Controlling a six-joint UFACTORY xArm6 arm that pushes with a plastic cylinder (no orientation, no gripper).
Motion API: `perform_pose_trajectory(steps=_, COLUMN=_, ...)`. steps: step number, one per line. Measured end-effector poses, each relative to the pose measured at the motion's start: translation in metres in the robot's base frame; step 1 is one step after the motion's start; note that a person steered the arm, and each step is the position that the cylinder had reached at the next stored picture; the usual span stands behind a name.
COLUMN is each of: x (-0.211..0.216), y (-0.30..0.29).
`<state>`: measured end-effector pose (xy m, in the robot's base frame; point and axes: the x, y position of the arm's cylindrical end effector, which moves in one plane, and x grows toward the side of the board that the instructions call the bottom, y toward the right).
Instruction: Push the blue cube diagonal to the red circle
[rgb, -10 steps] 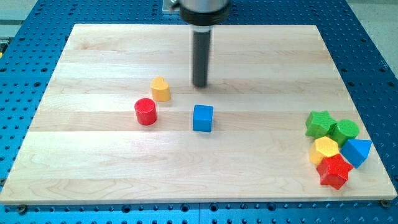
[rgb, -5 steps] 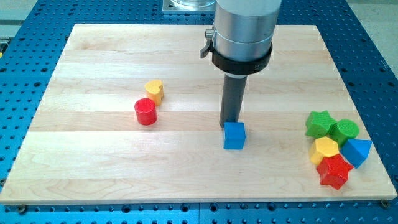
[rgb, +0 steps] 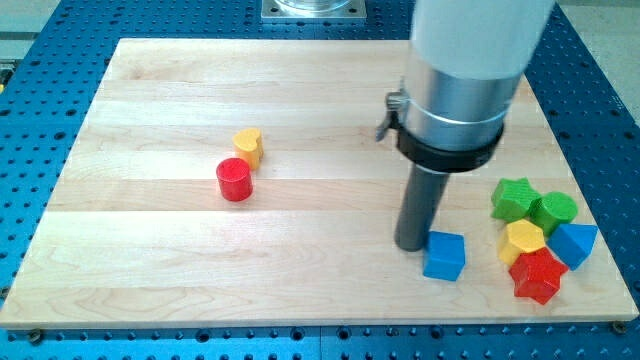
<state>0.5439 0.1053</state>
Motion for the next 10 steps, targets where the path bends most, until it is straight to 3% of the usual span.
perform_pose_trajectory(steps=2, x=0.000, y=-0.004)
perform_pose_trajectory(steps=4, x=0.034, y=-0.048)
perform_pose_trajectory(steps=6, x=0.029, y=0.034)
perform_pose_trajectory(steps=8, x=0.029, y=0.054)
perform_pose_trajectory(steps=9, x=0.027, y=0.028)
perform_pose_trajectory(steps=10, x=0.011, y=-0.060)
